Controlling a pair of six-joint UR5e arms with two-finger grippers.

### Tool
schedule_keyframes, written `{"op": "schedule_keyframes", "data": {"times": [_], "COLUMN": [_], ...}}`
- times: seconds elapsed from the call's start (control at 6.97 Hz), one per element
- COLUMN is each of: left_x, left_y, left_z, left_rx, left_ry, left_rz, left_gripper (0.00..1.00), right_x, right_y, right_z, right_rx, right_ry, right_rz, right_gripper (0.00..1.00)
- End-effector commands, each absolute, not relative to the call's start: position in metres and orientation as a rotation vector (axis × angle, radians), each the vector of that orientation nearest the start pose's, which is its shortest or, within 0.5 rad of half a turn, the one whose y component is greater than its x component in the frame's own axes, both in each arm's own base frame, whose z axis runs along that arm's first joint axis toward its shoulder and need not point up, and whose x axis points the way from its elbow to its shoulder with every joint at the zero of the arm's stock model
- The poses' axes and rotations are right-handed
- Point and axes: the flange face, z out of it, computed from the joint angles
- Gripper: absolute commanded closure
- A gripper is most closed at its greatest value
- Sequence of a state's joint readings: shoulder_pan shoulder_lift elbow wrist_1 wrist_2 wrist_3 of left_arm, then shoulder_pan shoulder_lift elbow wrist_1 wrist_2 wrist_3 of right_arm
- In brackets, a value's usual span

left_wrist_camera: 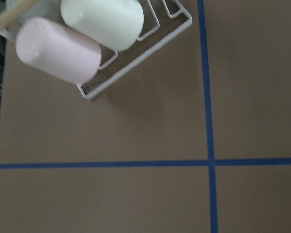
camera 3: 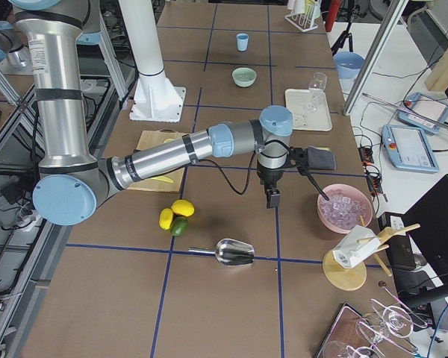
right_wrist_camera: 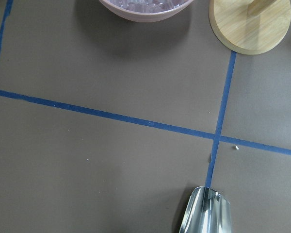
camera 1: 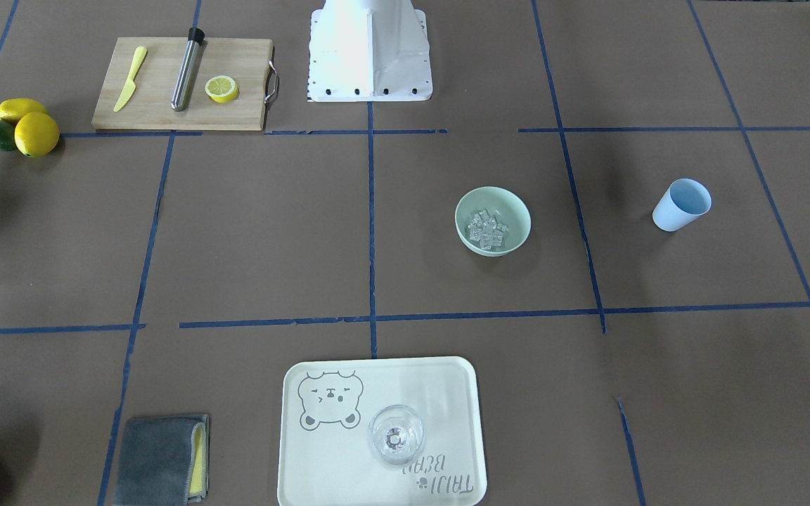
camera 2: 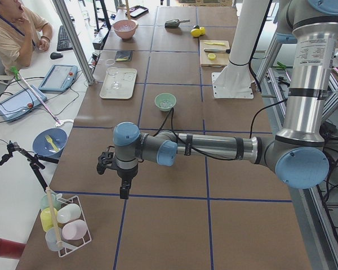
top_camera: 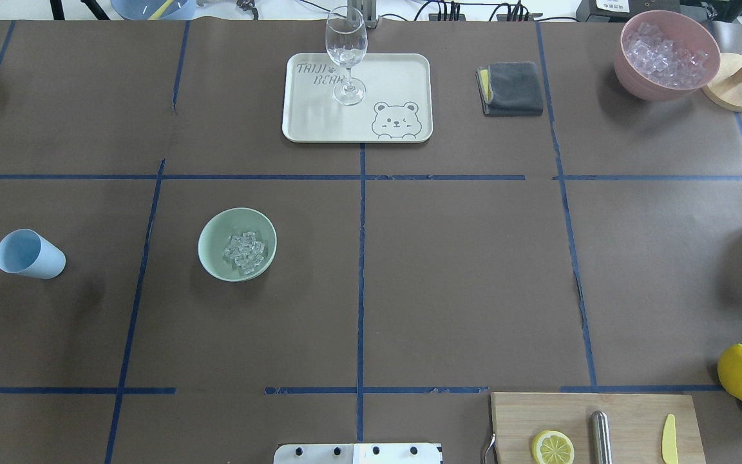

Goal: Pour ice into bowl

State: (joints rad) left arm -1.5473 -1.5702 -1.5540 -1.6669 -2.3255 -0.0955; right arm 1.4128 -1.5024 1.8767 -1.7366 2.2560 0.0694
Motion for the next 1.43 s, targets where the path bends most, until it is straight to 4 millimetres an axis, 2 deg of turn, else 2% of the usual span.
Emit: {"op": "schedule_keyframes", "data": {"times": [0.0, 0.14, 0.29, 0.43, 0.57, 0.72, 1.0, 1.15, 1.29], "left_x": [-0.079, -0.081, -0.082, -0.082, -0.080, -0.080, -0.079, -0.079, -0.079], "left_y": [-0.460, -0.459, -0.463, -0.465, -0.464, -0.463, -0.464, -0.465, -0.465], "left_z": [0.651, 0.633, 0.628, 0.625, 0.634, 0.631, 0.628, 0.626, 0.625], "left_rx": [0.073, 0.077, 0.075, 0.087, 0.066, 0.072, 0.078, 0.082, 0.087], "left_ry": [0.809, 0.804, 0.798, 0.797, 0.801, 0.799, 0.799, 0.799, 0.799], "left_rz": [-0.029, -0.030, -0.024, -0.004, -0.012, -0.011, -0.007, -0.005, 0.000], "left_gripper": [0.00, 0.00, 0.00, 0.00, 0.00, 0.00, 0.00, 0.00, 0.00], "right_x": [-0.053, -0.085, -0.127, -0.178, -0.232, -0.281, -0.386, -0.440, -0.491], "right_y": [-0.507, -0.512, -0.518, -0.527, -0.522, -0.507, -0.475, -0.475, -0.474], "right_z": [0.456, 0.414, 0.377, 0.321, 0.273, 0.245, 0.180, 0.158, 0.157], "right_rx": [0.123, 0.137, 0.133, 0.142, 0.153, 0.151, 0.138, 0.118, 0.108], "right_ry": [-0.726, -0.757, -0.786, -0.830, -0.848, -0.857, -0.861, -0.867, -0.912], "right_rz": [-0.124, -0.095, -0.081, -0.064, -0.044, -0.052, 0.086, 0.090, 0.107], "right_gripper": [0.00, 0.00, 0.00, 0.00, 0.00, 0.00, 0.00, 0.00, 0.00]}}
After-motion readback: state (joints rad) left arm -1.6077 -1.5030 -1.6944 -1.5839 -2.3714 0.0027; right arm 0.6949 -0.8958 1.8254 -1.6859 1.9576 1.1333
